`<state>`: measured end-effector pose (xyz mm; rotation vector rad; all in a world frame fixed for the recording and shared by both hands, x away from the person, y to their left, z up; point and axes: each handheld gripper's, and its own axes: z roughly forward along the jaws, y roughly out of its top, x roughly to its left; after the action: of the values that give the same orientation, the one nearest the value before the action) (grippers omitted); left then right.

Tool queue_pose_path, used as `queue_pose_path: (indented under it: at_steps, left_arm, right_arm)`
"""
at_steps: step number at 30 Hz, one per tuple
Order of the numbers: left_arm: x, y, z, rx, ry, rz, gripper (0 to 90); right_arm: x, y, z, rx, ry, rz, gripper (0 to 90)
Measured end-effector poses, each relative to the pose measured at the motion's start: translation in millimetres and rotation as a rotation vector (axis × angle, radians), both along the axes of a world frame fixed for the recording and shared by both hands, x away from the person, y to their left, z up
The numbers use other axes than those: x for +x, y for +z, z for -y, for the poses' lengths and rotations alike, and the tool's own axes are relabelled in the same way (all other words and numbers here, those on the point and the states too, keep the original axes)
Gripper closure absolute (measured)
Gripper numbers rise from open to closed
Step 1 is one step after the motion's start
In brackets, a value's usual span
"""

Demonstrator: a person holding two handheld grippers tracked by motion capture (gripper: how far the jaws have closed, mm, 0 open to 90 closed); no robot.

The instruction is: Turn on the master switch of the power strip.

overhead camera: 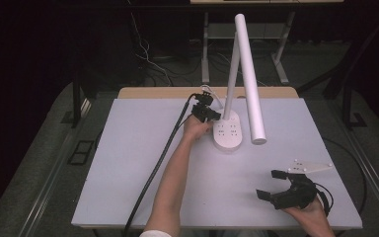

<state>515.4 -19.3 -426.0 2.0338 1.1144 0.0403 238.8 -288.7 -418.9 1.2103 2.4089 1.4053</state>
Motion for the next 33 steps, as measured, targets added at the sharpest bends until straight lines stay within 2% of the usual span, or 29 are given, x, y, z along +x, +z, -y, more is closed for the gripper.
queue_pose_path:
  at_steps: [2,7,11,12,13,15,19,21,23,26,27,30,31,33]
  left_arm:
    - [-0.3,1.2,-0.3,-0.007,0.006,-0.002,90.0]
    - [-1.6,6.3,-4.7,0.039,-0.032,0.037,90.0]
    - [-1.8,10.3,-9.0,-0.013,-0.018,0.067,90.0]
    - [-1.7,12.7,-11.0,-0.011,-0.028,0.073,90.0]
    - [-3.0,14.7,-10.5,-0.032,-0.015,0.073,90.0]
    - [-3.3,19.5,-14.2,-0.023,-0.037,0.088,90.0]
    - [-4.7,29.1,-21.9,-0.016,-0.032,0.107,90.0]
    - [-4.9,33.6,-26.3,0.0,-0.061,0.126,90.0]
    - [-6.8,36.8,-28.7,-0.02,-0.055,0.143,90.0]
    - [-9.3,43.9,-34.8,-0.015,-0.062,0.152,90.0]
    - [-10.9,45.5,-35.3,-0.03,-0.047,0.158,89.9]
    - [-16.0,51.6,-40.9,-0.031,-0.073,0.172,89.9]
    - [-18.8,52.7,-40.4,-0.056,-0.056,0.17,89.9]
    - [-22.2,55.2,-43.5,-0.059,-0.062,0.18,89.8]
  right_arm:
    - [0.0,0.2,0.4,0.002,-0.002,0.001,0.4]
    - [0.7,-1.0,0.5,0.005,-0.001,0.0,0.4]
    - [0.8,-1.4,0.3,0.003,-0.001,0.0,0.4]
    - [0.9,-1.4,0.5,0.003,-0.002,0.0,0.4]
    - [0.8,-1.3,0.7,0.003,-0.004,-0.003,0.4]
    - [1.1,-1.4,1.2,0.004,-0.005,-0.005,0.4]
    - [1.0,-1.2,1.2,0.004,-0.005,-0.003,0.4]
    - [0.8,-1.1,0.8,0.004,-0.003,-0.002,0.4]
    - [1.1,-1.2,0.5,0.004,-0.001,0.0,0.4]
    - [1.0,-1.1,0.1,0.004,-0.001,-0.002,0.4]
    - [1.1,-1.1,0.0,0.003,-0.001,0.0,0.4]
    - [0.9,-1.1,-0.4,0.003,-0.001,0.0,0.4]
    - [1.1,-1.2,-0.4,0.003,-0.001,0.001,0.4]
    - [1.1,-1.2,-0.5,0.002,-0.001,0.001,0.4]
